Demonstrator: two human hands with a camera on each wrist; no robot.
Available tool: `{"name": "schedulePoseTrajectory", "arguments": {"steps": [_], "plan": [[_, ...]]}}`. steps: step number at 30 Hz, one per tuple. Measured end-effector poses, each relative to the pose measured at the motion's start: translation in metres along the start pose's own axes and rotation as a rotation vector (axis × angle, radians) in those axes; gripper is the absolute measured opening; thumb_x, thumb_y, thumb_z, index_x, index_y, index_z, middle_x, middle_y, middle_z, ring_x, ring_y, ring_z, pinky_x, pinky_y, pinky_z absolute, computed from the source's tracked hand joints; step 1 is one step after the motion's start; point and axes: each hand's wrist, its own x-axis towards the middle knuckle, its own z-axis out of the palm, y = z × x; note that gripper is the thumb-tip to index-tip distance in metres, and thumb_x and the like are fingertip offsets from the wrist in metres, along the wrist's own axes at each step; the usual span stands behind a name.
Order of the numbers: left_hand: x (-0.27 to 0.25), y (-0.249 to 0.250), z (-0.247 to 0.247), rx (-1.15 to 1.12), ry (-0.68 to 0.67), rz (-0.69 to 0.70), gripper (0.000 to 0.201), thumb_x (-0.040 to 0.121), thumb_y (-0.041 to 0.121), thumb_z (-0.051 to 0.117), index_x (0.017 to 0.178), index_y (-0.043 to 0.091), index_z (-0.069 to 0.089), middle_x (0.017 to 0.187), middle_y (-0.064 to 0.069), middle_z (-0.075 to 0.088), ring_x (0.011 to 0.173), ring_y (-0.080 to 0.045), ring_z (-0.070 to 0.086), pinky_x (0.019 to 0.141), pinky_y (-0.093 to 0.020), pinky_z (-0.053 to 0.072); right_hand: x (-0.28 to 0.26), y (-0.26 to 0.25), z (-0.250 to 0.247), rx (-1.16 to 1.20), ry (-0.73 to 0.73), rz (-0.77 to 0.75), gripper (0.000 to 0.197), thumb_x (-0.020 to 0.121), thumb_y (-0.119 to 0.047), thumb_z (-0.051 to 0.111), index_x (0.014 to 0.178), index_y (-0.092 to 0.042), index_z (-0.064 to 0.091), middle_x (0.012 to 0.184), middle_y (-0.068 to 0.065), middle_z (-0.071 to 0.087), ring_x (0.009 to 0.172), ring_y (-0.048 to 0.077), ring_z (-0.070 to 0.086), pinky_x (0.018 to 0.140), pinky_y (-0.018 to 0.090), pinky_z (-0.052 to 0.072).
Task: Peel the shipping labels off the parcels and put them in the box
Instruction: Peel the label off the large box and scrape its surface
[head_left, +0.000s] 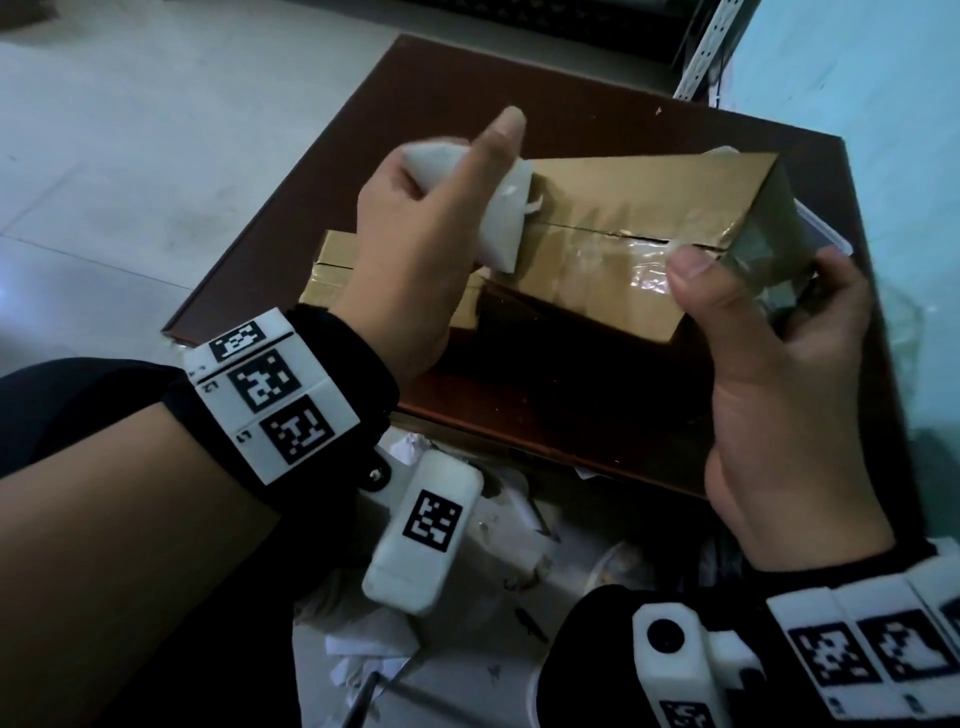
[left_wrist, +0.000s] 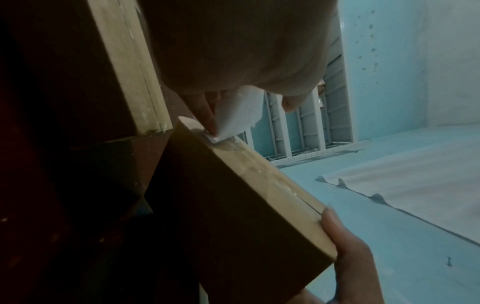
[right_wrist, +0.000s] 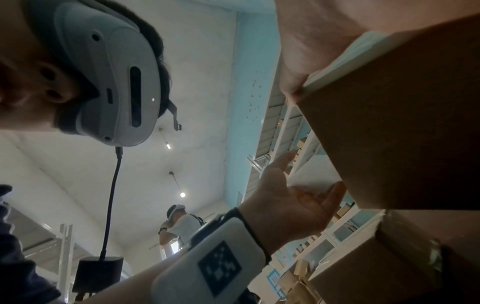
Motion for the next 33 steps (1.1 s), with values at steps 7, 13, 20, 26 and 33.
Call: {"name": "schedulePoseTrajectory", "arguments": {"steps": [7, 13, 20, 26, 33], "plan": [[-0.002, -0.014, -0.007, 0.652, -0.033, 0.444, 0.039, 0.084, 0.037, 0.087, 0.113, 0.017, 0.071, 0.101, 0.014, 0.07, 0.093, 0.003, 0.068, 0.075, -0.01, 0.052, 0.001, 0.008, -0.002, -0.081, -0.015, -0.075, 0.131, 0.063, -0.054, 0.101, 0.164, -0.019, 0.024, 0.152, 0.0, 0.057, 0.136, 0.014, 0.063, 0.115, 0.043, 0.053], [-0.003, -0.016, -0.008, 0.815, -0.045, 0.534, 0.023, 0.093, 0.034, 0.077, 0.099, 0.012, 0.075, 0.086, 0.008, 0.072, 0.078, -0.003, 0.068, 0.065, -0.012, 0.049, -0.001, 0.009, -0.004, -0.115, -0.017, -0.113, 0.126, 0.066, -0.05, 0.101, 0.162, -0.019, 0.026, 0.151, 0.002, 0.056, 0.135, 0.015, 0.063, 0.112, 0.043, 0.055], [0.0, -0.011, -0.01, 0.69, -0.03, 0.502, 0.019, 0.086, 0.028, 0.083, 0.102, 0.022, 0.076, 0.091, 0.017, 0.073, 0.087, 0.005, 0.072, 0.074, -0.013, 0.057, -0.001, 0.007, -0.003, -0.105, -0.03, -0.105, 0.128, 0.064, -0.053, 0.101, 0.163, -0.021, 0.025, 0.151, 0.001, 0.056, 0.136, 0.014, 0.063, 0.113, 0.042, 0.054], [0.0, -0.011, -0.009, 0.664, 0.024, 0.473, 0.023, 0.082, 0.033, 0.086, 0.097, 0.022, 0.071, 0.087, 0.017, 0.071, 0.083, 0.006, 0.071, 0.069, -0.01, 0.053, -0.001, 0.006, -0.002, -0.104, -0.039, -0.096, 0.13, 0.064, -0.056, 0.101, 0.163, -0.019, 0.026, 0.151, 0.002, 0.057, 0.136, 0.016, 0.063, 0.113, 0.045, 0.054], [0.003, -0.012, -0.01, 0.638, 0.04, 0.402, 0.027, 0.082, 0.031, 0.086, 0.099, 0.017, 0.07, 0.089, 0.012, 0.07, 0.082, 0.002, 0.069, 0.066, -0.01, 0.05, 0.0, 0.003, -0.001, -0.034, -0.023, -0.022, 0.127, 0.063, -0.049, 0.101, 0.163, -0.019, 0.028, 0.148, 0.004, 0.061, 0.131, 0.017, 0.067, 0.111, 0.045, 0.056]]}}
